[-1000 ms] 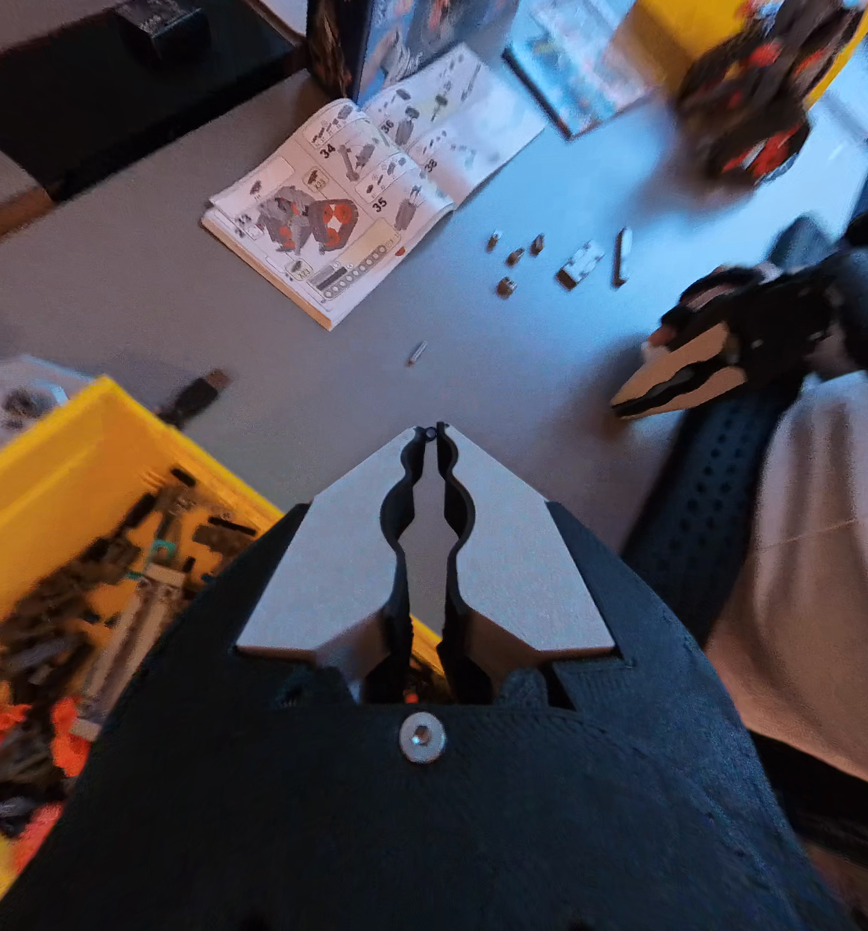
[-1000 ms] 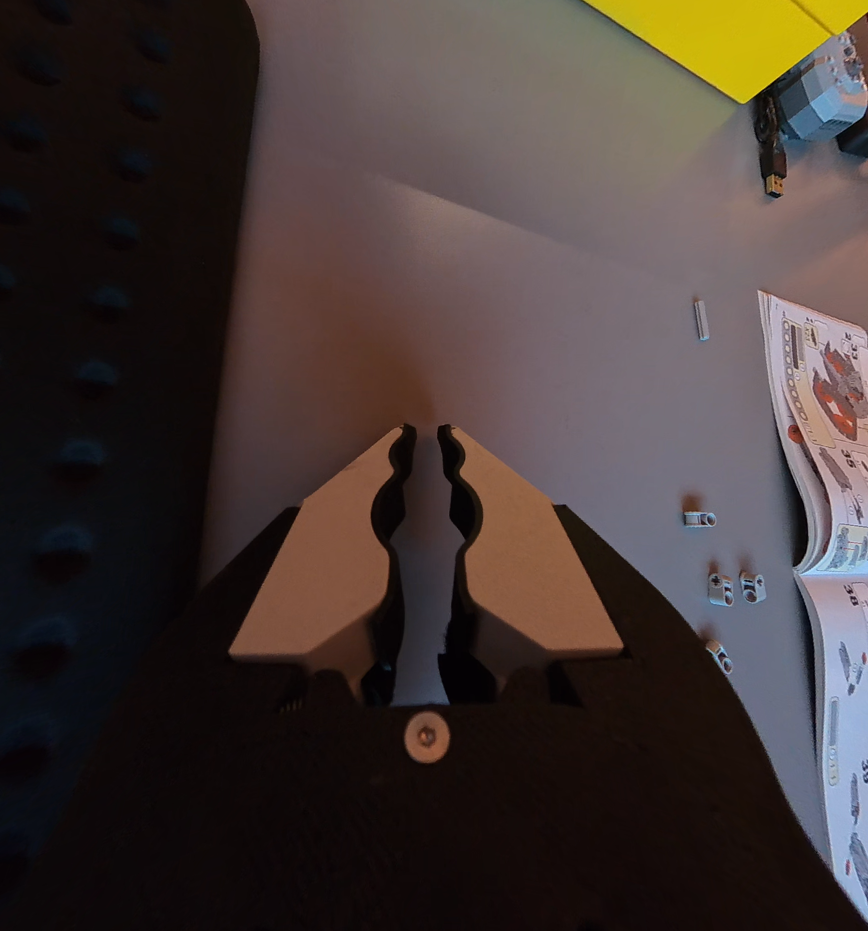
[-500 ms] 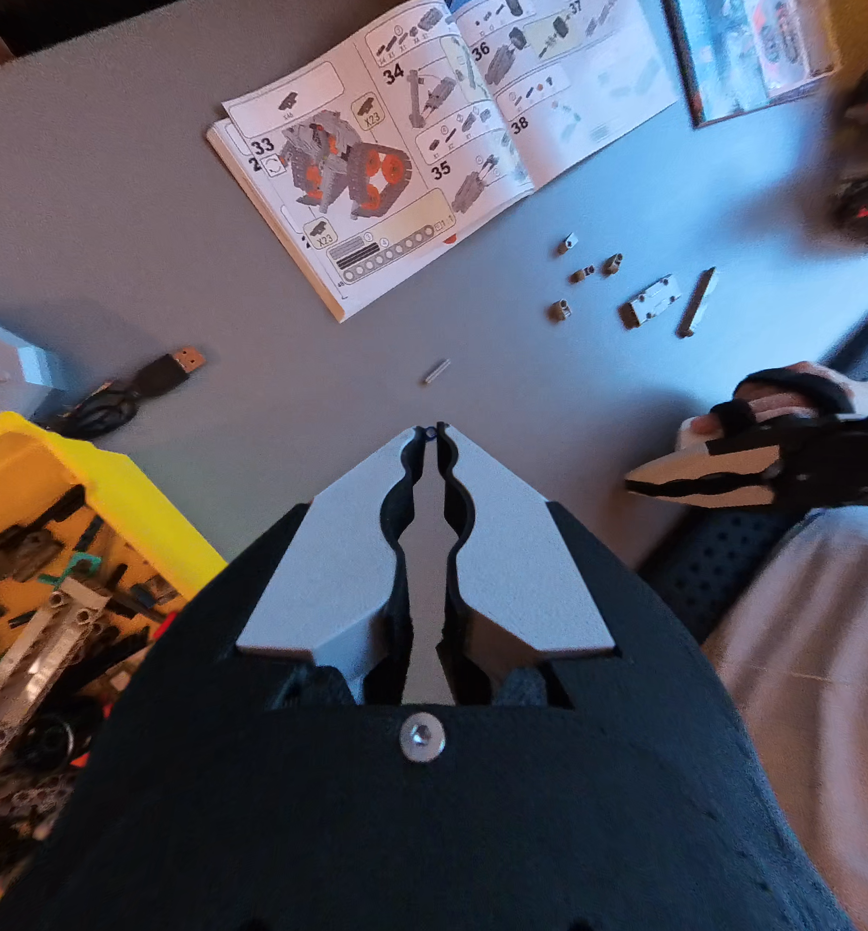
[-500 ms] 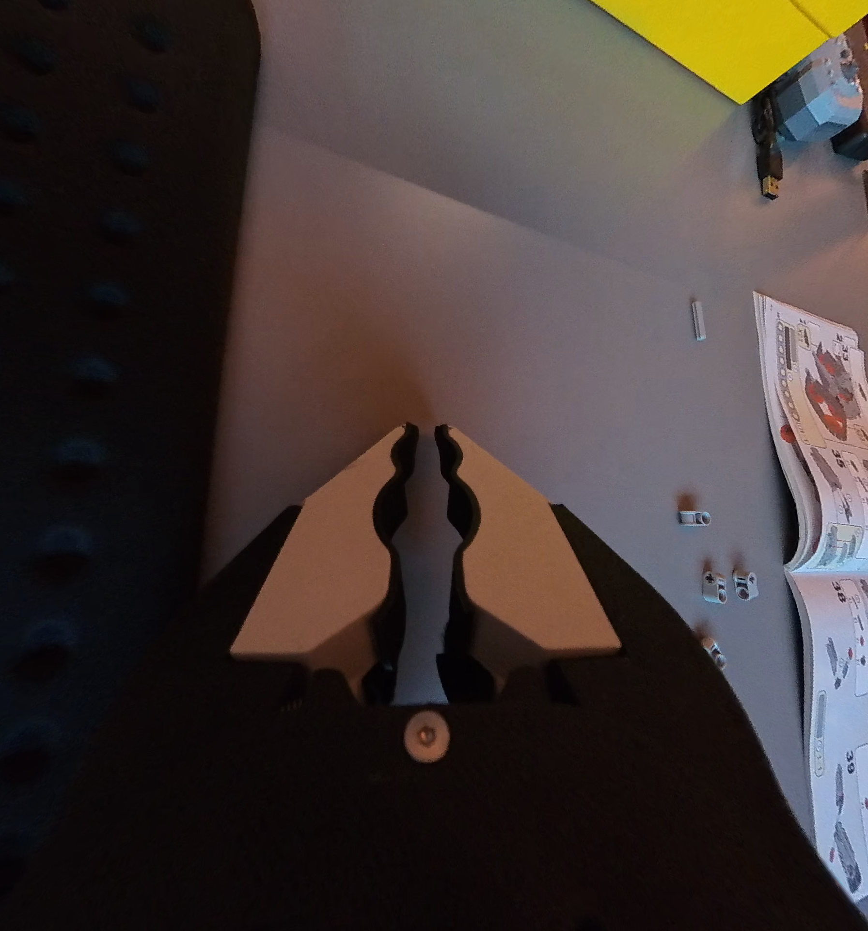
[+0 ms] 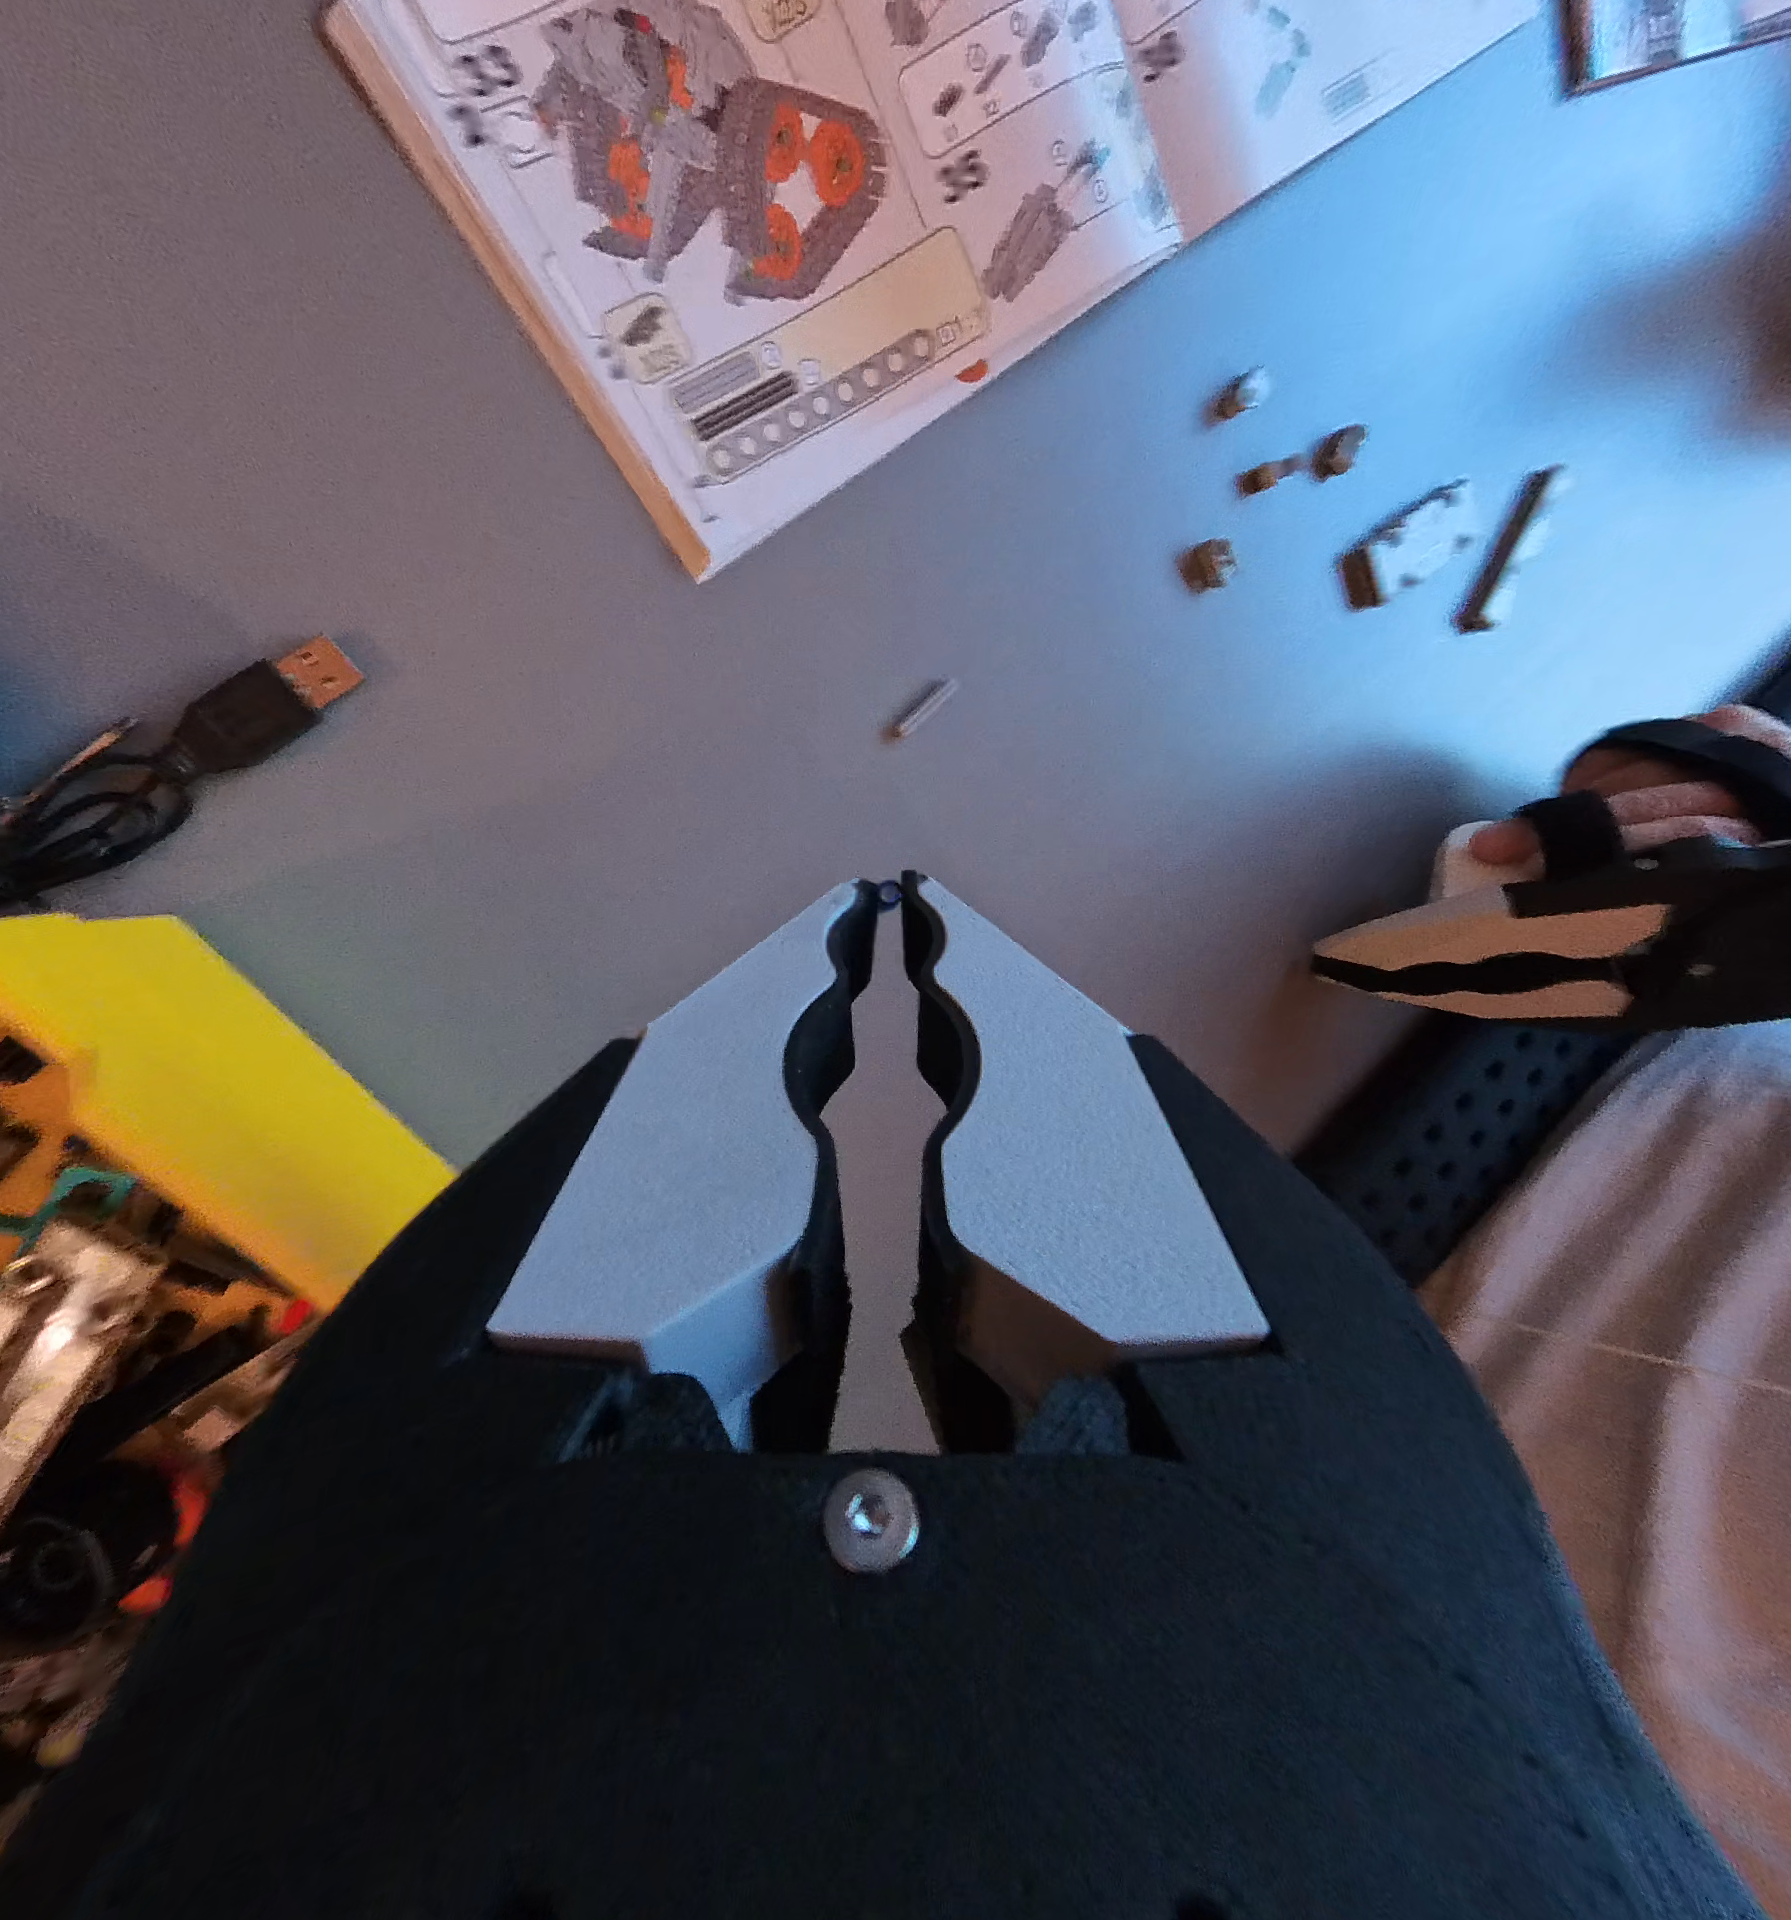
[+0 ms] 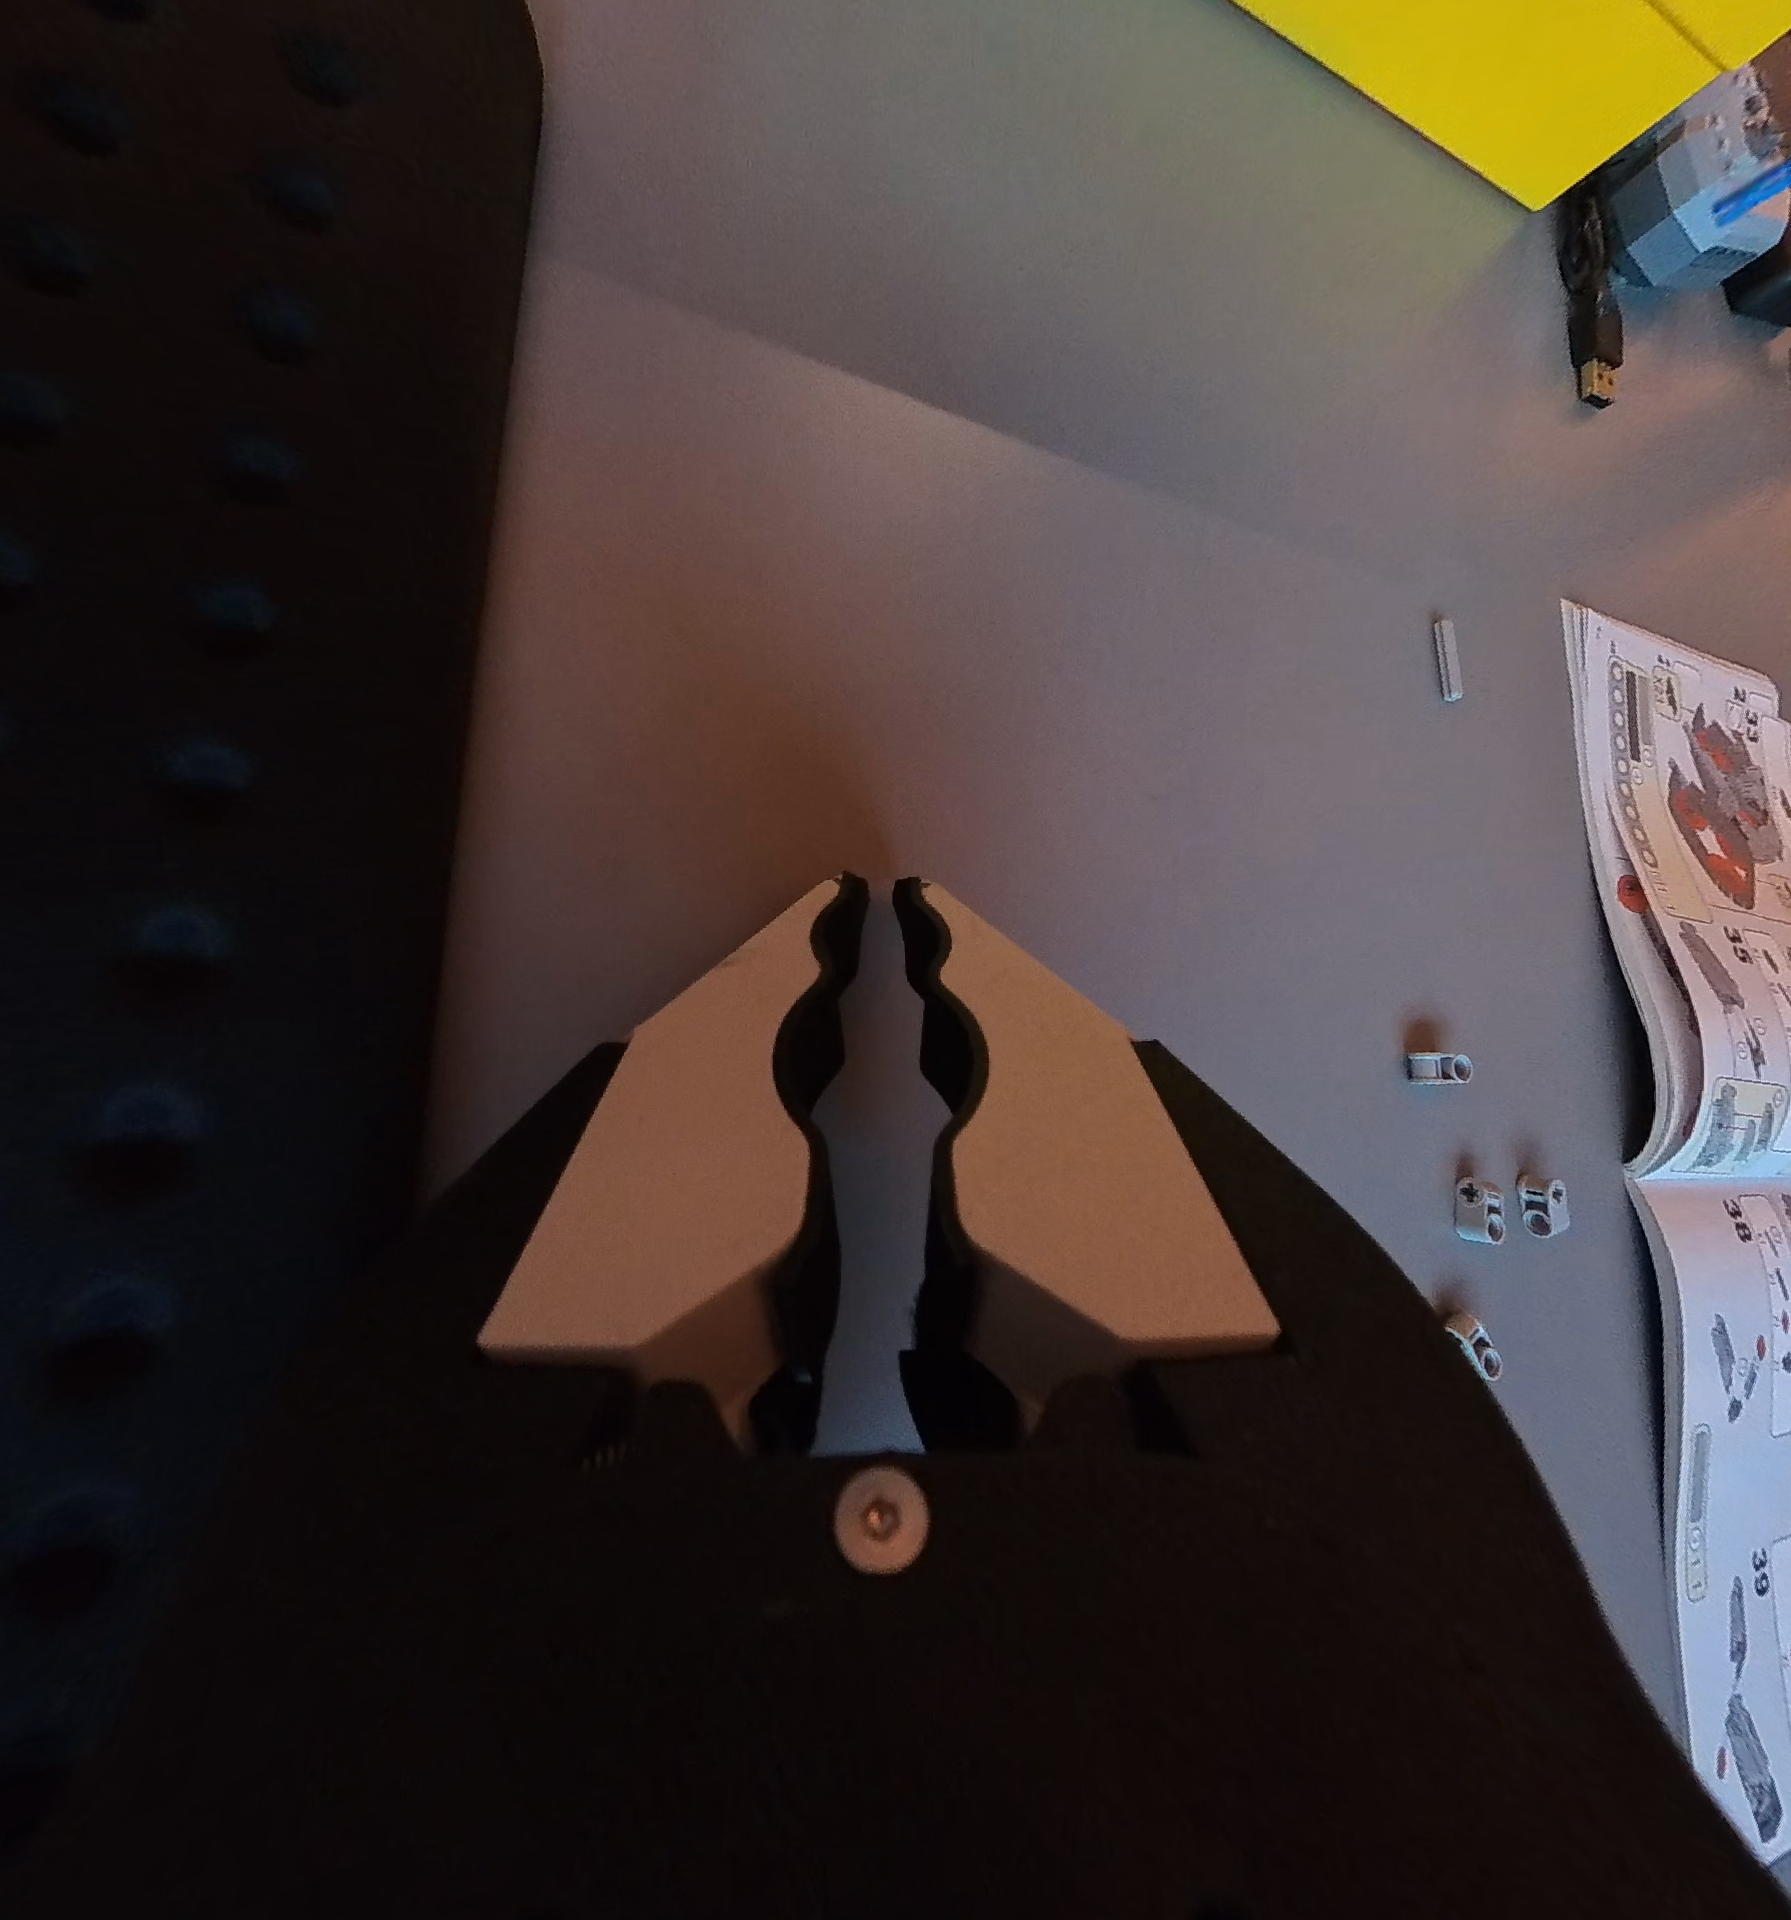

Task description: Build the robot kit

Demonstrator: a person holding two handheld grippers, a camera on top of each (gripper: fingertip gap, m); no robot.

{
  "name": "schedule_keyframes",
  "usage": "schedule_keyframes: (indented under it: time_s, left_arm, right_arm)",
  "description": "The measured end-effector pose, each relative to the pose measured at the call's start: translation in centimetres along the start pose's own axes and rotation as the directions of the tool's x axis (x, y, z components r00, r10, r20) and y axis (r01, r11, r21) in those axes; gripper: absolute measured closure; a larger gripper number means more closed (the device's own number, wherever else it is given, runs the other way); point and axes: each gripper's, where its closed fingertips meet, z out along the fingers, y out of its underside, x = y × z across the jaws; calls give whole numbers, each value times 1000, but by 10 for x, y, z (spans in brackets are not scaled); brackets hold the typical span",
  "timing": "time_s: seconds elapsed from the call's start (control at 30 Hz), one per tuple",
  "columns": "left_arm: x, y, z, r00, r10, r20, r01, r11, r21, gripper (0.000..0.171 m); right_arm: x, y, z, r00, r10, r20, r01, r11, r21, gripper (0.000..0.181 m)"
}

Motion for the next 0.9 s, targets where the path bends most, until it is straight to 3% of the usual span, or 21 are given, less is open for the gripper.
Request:
schedule_keyframes:
  time_s: [0.13,0.47,0.73,0.9]
  left_arm:
    - [16,-3,-2,992,-39,-116,41,999,13,169]
    - [14,2,1,993,-42,-112,41,999,-7,169]
    - [-4,9,25,978,146,148,-115,973,-198,169]
    - [-16,19,39,946,234,222,-142,921,-363,169]
  right_arm:
    - [0,0,0,1000,7,3,-7,1000,2,173]
    - [-2,-1,1,1000,8,5,-8,1000,4,174]
    - [-2,-3,6,1000,11,4,-11,1000,3,174]
    - [1,-4,7,1000,19,12,-19,1000,7,174]
